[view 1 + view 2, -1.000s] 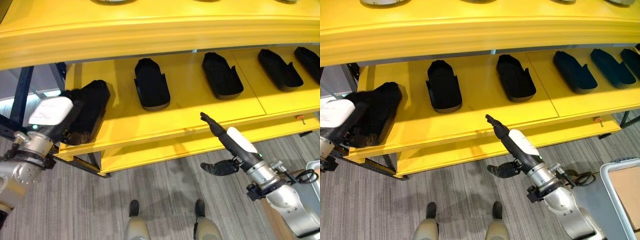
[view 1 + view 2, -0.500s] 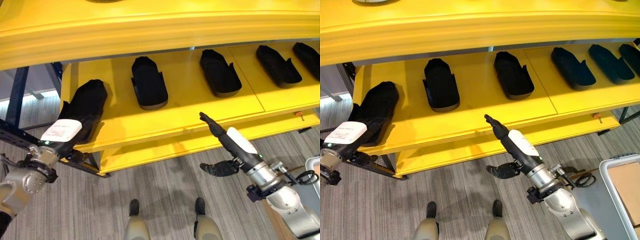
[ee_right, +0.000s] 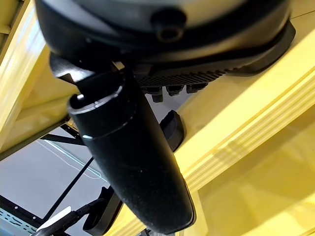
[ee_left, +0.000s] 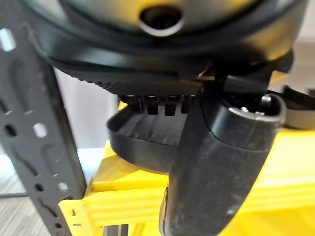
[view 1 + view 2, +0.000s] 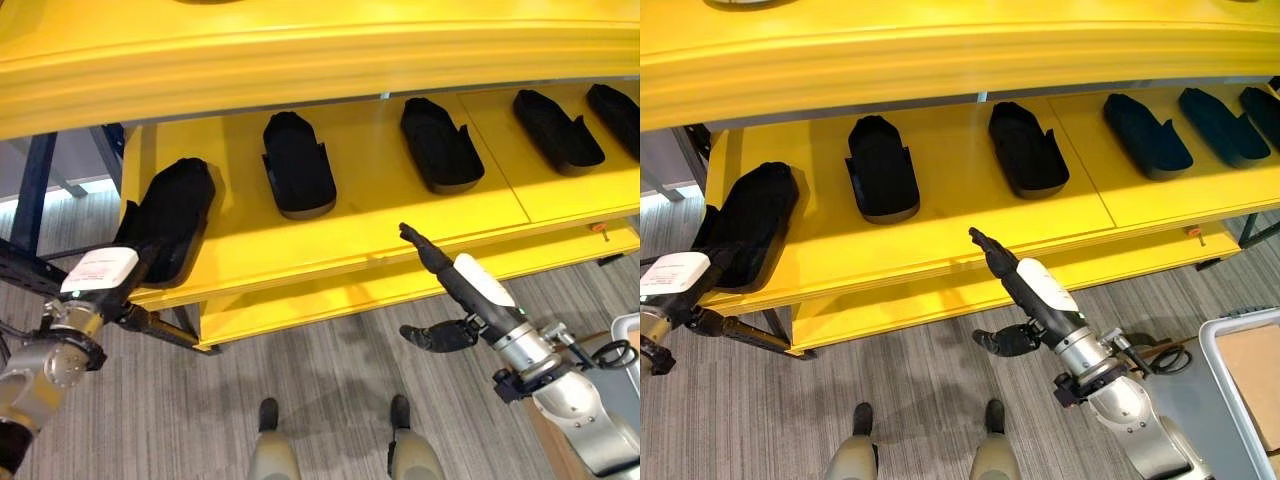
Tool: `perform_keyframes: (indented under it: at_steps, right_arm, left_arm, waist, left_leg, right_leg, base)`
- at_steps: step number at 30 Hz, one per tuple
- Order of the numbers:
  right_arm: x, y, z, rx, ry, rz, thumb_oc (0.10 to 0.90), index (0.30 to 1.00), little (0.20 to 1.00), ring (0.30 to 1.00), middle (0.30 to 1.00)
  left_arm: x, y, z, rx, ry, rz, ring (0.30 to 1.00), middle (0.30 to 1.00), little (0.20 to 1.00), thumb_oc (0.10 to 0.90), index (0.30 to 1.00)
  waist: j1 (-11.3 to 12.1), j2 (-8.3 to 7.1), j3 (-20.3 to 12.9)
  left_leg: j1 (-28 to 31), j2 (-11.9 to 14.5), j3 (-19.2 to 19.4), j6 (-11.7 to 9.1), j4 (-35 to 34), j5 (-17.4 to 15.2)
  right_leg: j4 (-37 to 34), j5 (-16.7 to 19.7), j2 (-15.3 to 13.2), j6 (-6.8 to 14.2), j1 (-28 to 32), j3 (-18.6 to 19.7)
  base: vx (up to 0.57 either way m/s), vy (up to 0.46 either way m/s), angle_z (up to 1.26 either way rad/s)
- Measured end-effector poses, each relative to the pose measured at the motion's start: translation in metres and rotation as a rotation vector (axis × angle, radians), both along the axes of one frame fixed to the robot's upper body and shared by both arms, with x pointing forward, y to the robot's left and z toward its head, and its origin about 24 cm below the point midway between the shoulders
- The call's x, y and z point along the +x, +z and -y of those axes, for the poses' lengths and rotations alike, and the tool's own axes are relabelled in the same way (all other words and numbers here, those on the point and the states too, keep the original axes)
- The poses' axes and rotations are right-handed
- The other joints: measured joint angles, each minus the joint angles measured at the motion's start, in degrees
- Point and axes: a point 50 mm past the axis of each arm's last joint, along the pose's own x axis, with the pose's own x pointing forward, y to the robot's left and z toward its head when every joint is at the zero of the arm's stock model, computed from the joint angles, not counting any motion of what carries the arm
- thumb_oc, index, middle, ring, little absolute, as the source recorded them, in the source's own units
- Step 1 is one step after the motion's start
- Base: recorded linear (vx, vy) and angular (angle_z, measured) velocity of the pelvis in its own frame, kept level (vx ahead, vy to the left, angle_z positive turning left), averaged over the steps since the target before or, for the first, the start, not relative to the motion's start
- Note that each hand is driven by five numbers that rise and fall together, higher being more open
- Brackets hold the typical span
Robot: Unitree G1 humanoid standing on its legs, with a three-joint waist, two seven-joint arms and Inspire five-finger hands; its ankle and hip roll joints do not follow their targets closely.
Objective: Move parts from the plastic box to the shelf.
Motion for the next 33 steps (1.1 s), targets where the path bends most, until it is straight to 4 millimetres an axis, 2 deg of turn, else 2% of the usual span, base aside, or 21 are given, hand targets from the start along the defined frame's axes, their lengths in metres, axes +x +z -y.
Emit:
perform_keyframes:
  at_steps: [11, 20, 26, 33]
  right_arm:
    - [0.003, 0.004, -0.001, 0.001, 0.004, 0.019, 0.9, 1.0, 1.0, 1.0, 1.0]
    - [0.007, 0.012, -0.003, 0.001, 0.016, 0.047, 0.9, 1.0, 1.0, 1.0, 1.0]
    - [0.01, 0.017, -0.003, -0.008, 0.022, 0.068, 0.9, 1.0, 1.0, 1.0, 1.0]
    - [0.011, 0.019, -0.001, -0.027, 0.02, 0.069, 0.9, 1.0, 1.0, 1.0, 1.0]
  left_arm:
    - [0.007, 0.003, 0.004, -0.025, 0.016, 0.074, 1.0, 1.0, 1.0, 0.9, 1.0]
    - [0.023, 0.006, 0.019, -0.047, -0.023, 0.109, 1.0, 1.0, 1.0, 0.9, 1.0]
    - [0.038, 0.017, 0.022, -0.04, -0.036, 0.157, 1.0, 1.0, 1.0, 0.9, 1.0]
    - [0.045, 0.011, 0.022, -0.146, 0.026, 0.21, 1.0, 1.0, 1.0, 0.9, 1.0]
  waist:
    - [-0.03, -1.52, 1.38]
    - [-0.19, -1.82, 3.72]
    - [-0.13, -2.07, 5.95]
    - [-0.15, -1.99, 6.1]
  left_leg:
    - [-0.56, 0.02, 0.09, -0.27, 0.14, 0.13]
    - [-1.77, 0.24, 0.1, -0.46, 1.58, -0.15]
    - [-4.03, 0.36, -0.22, -0.51, 3.72, -0.66]
    - [-5.68, 0.35, -0.54, -0.14, 6.03, -1.6]
  right_leg:
    - [0.77, -0.12, 0.06, 0.29, -1.01, 0.28]
    - [1.61, -0.15, 0.28, 0.25, -2.07, 0.55]
    - [3.22, -0.33, 0.43, 0.09, -4.08, 0.67]
    - [3.99, -0.58, 0.44, 0.04, -5.19, 1.03]
  base:
    - [0.0, 0.001, 0.0]
    - [0.0, 0.001, 0.0]
    - [-0.02, 0.01, 0.0]
    - [0.0, 0.002, 0.0]
